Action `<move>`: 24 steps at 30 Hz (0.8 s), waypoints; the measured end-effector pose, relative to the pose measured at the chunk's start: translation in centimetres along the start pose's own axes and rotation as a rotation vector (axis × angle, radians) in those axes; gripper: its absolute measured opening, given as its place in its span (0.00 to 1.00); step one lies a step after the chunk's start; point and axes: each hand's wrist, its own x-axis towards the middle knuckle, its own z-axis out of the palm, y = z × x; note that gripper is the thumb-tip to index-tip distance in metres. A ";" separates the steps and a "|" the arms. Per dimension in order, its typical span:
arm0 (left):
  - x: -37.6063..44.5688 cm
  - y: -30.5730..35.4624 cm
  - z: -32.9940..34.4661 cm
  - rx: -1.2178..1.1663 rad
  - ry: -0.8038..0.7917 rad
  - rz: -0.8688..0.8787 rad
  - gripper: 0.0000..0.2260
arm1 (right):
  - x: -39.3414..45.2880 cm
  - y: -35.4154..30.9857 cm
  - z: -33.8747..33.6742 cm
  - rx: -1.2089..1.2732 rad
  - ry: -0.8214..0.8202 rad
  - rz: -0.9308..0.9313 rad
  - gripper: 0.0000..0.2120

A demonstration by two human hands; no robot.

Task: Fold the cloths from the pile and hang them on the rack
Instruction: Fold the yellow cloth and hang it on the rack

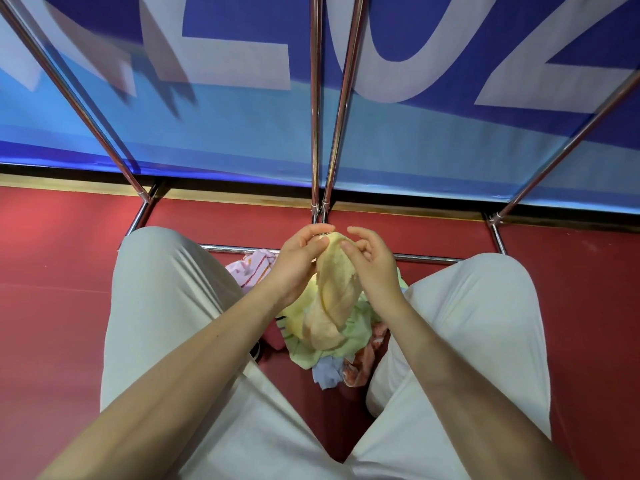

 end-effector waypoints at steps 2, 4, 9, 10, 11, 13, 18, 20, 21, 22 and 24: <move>-0.1 0.1 0.0 0.037 0.012 0.038 0.09 | -0.1 -0.1 -0.1 0.002 -0.021 0.001 0.07; 0.0 0.1 0.0 0.101 0.030 0.082 0.11 | 0.0 0.0 -0.2 -0.014 -0.024 0.003 0.03; -0.3 0.2 0.4 0.169 0.057 0.123 0.14 | 0.0 0.3 -0.3 -0.087 -0.042 0.014 0.03; -0.4 0.2 0.4 0.174 0.057 0.127 0.14 | -0.1 0.3 -0.3 -0.090 -0.042 0.011 0.03; -0.4 0.2 0.4 0.181 0.052 0.129 0.14 | -0.1 0.3 -0.3 -0.089 -0.041 0.007 0.02; -0.5 0.2 0.2 0.186 0.024 0.131 0.15 | -0.3 0.2 -0.2 -0.065 -0.052 -0.007 0.04; -0.7 0.6 0.2 0.226 0.013 0.157 0.14 | -0.3 0.0 -0.1 -0.050 -0.104 -0.005 0.08; -0.6 0.7 0.2 0.311 0.047 0.205 0.13 | -0.3 0.2 -0.1 -0.091 -0.062 -0.018 0.07; -0.6 0.7 0.1 0.343 0.059 0.232 0.12 | -0.3 0.2 -0.1 -0.106 -0.044 -0.028 0.07; -0.5 0.7 0.1 0.360 0.068 0.244 0.12 | -0.3 0.3 0.0 -0.108 -0.030 -0.038 0.07; -0.3 0.5 -0.2 0.330 0.069 0.194 0.11 | -0.3 0.3 0.0 -0.105 -0.014 -0.054 0.07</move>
